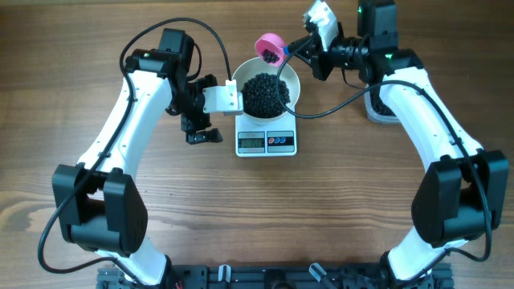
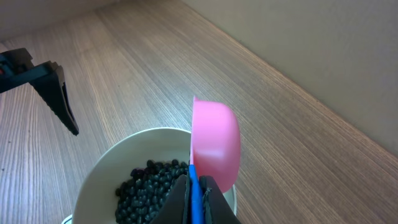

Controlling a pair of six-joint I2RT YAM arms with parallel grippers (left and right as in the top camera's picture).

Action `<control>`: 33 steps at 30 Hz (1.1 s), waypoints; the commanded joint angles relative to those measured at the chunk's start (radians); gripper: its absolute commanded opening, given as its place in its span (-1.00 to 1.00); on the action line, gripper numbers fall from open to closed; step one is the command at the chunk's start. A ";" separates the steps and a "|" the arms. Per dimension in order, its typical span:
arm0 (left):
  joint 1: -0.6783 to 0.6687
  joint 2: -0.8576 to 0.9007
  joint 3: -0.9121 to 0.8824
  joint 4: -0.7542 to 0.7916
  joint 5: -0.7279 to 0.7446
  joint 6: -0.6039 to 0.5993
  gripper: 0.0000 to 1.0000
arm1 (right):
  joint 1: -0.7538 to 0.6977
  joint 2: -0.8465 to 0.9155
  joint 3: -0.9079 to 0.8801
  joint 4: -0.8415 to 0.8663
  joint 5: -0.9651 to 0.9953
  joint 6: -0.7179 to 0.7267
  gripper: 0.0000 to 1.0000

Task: Scoop item into bowl and weigh 150g on scale
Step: 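Hold the pink scoop still over the white bowl with the right gripper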

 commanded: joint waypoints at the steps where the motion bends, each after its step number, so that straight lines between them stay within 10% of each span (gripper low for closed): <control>1: 0.004 0.002 -0.008 -0.001 0.027 0.019 1.00 | -0.005 -0.011 0.007 0.005 -0.008 0.013 -0.91; 33: 0.004 0.002 -0.008 -0.001 0.027 0.019 1.00 | -0.006 -0.011 0.007 -0.008 0.071 0.127 -0.91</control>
